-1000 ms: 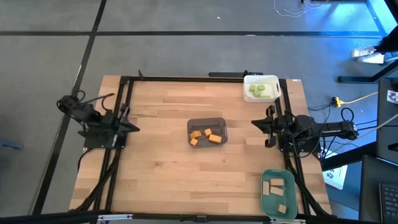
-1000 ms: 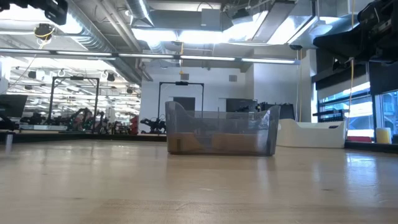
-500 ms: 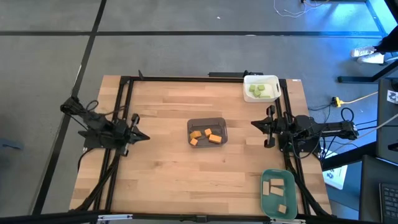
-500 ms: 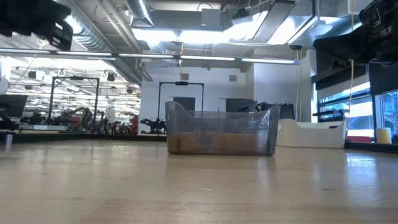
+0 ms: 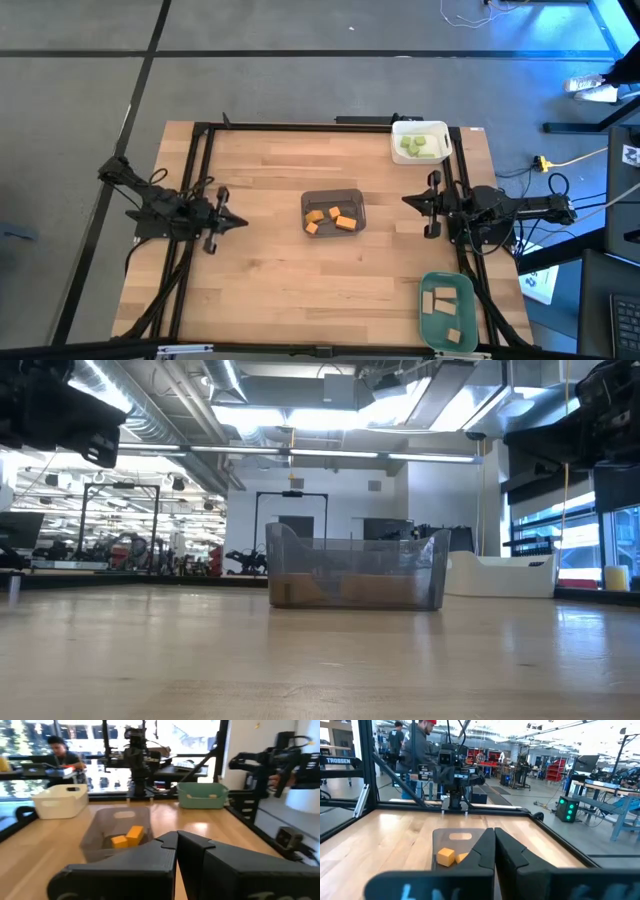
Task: Sort & place blocks by color
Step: Return to Home Position
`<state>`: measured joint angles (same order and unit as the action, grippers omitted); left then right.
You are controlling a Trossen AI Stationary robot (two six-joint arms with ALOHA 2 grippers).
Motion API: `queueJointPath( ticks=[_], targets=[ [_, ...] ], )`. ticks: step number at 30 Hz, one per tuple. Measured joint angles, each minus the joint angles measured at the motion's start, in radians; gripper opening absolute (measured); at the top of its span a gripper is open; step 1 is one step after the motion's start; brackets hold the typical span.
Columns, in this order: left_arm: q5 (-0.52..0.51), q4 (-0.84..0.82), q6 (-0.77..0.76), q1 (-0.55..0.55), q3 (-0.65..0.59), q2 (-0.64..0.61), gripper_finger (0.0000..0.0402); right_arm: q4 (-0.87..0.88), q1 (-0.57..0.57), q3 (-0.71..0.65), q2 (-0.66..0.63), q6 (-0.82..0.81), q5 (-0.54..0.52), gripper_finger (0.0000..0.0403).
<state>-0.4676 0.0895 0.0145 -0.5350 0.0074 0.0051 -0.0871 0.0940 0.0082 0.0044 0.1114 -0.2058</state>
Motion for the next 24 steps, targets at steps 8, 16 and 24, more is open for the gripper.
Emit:
queueJointPath(
  ticks=[8,16,24],
  targets=[
    [-0.14,-0.011,-0.001,0.0,0.0,0.0,0.0011,0.032,0.0,0.0,0.0,-0.002,-0.001,0.0],
    [-0.153,-0.013,0.073,0.0,0.0,0.0,0.0002,0.03,0.0,0.0,0.0,-0.001,-0.001,0.0],
    [-0.153,-0.014,0.101,0.0,0.0,0.0,0.0013,0.03,0.0,0.0,0.0,-0.001,-0.002,0.0001]
  ],
)
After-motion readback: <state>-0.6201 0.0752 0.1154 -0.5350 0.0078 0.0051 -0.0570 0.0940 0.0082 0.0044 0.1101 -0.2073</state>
